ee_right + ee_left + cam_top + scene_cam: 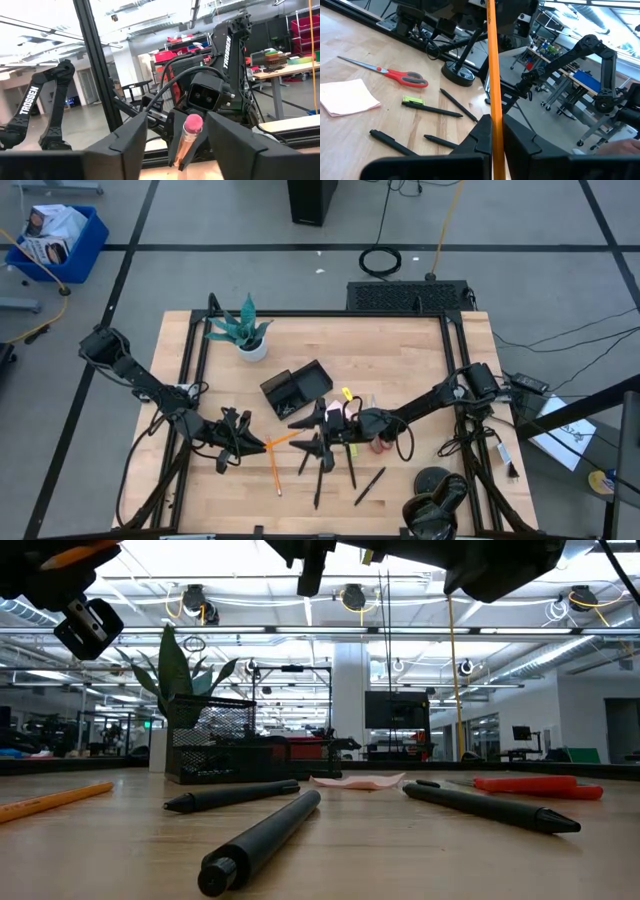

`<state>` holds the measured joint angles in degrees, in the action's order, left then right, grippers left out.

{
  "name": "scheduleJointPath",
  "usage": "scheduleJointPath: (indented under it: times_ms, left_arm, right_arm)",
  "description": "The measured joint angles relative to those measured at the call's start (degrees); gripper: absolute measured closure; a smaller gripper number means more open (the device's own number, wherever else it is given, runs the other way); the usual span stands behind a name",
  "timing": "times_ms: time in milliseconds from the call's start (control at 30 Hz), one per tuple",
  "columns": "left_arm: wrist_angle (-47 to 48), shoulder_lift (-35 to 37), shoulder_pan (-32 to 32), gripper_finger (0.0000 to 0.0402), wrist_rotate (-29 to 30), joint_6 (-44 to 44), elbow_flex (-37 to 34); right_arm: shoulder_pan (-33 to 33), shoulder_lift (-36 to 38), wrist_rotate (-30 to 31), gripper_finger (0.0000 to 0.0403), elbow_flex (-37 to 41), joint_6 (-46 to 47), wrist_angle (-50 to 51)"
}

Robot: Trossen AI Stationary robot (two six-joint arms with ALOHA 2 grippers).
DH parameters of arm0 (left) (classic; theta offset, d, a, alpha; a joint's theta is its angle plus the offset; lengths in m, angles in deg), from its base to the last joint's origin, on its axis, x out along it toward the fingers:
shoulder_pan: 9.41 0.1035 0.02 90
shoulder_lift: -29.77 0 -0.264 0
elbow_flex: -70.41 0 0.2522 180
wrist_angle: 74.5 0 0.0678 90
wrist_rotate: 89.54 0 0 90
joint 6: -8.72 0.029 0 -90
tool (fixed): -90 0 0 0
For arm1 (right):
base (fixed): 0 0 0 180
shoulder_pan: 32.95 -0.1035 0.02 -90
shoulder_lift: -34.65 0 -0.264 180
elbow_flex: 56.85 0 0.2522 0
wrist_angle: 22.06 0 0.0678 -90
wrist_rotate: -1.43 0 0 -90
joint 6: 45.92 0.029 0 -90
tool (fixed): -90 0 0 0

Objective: Pick and place office supplies into organizer
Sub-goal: Put the orange pencil into the black desk organizer

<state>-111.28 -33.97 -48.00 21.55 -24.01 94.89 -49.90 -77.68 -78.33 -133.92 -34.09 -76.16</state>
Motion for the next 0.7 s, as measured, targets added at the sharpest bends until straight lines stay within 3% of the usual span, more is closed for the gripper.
scheduleJointPath:
  times_ms: [500, 700]
  left_arm:
    - [0.00, 0.00, -0.02, 0.0366, -0.01, -0.02, 0.01]
    - [0.75, 0.00, -0.07, 0.0364, 2.09, -2.37, 0.01]
  right_arm:
    - [0.02, 0.02, 0.04, 0.0373, 0.04, -2.84, 0.43]
    - [0.04, 0.09, 0.40, 0.0387, 0.04, -3.59, 0.78]
